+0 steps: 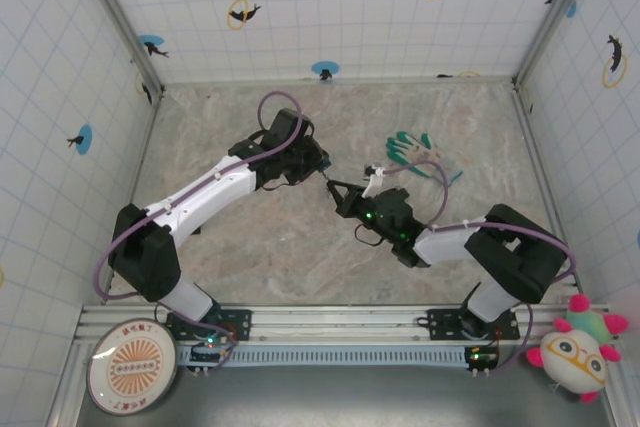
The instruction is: Unlock with the key
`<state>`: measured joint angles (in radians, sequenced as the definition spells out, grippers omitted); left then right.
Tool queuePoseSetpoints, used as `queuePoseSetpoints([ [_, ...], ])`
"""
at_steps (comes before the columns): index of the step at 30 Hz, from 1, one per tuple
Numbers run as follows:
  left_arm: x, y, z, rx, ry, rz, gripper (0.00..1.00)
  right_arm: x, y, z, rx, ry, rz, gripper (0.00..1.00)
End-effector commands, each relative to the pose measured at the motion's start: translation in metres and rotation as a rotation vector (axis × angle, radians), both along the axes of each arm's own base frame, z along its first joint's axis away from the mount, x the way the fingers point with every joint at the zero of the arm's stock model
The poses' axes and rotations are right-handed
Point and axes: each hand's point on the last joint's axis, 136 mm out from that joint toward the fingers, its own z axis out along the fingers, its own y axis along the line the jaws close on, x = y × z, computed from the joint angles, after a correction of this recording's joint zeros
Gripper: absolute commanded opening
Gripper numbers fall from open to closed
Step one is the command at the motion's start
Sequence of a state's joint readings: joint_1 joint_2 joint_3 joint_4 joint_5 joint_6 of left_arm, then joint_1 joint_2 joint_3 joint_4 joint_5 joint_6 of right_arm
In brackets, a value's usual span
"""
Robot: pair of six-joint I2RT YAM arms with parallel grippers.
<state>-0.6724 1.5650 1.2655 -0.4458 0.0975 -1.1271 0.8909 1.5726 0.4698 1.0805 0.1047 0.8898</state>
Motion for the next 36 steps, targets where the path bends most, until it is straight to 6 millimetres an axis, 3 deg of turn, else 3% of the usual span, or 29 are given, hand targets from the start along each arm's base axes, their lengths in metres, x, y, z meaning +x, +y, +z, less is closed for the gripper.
queuePoseSetpoints([
  [1,0.001,-0.002,0.008,-0.036,-0.016,0.002,0.21,0.007,0.003,0.027,0.069,-0.057,-0.023,0.00],
  [20,0.000,-0.001,-0.002,-0.032,-0.001,-0.001,0.21,0.009,-0.011,0.029,0.058,-0.069,-0.068,0.00],
  [36,0.000,-0.003,0.006,-0.058,-0.015,-0.005,0.21,0.012,-0.012,0.024,0.044,-0.055,-0.078,0.00],
])
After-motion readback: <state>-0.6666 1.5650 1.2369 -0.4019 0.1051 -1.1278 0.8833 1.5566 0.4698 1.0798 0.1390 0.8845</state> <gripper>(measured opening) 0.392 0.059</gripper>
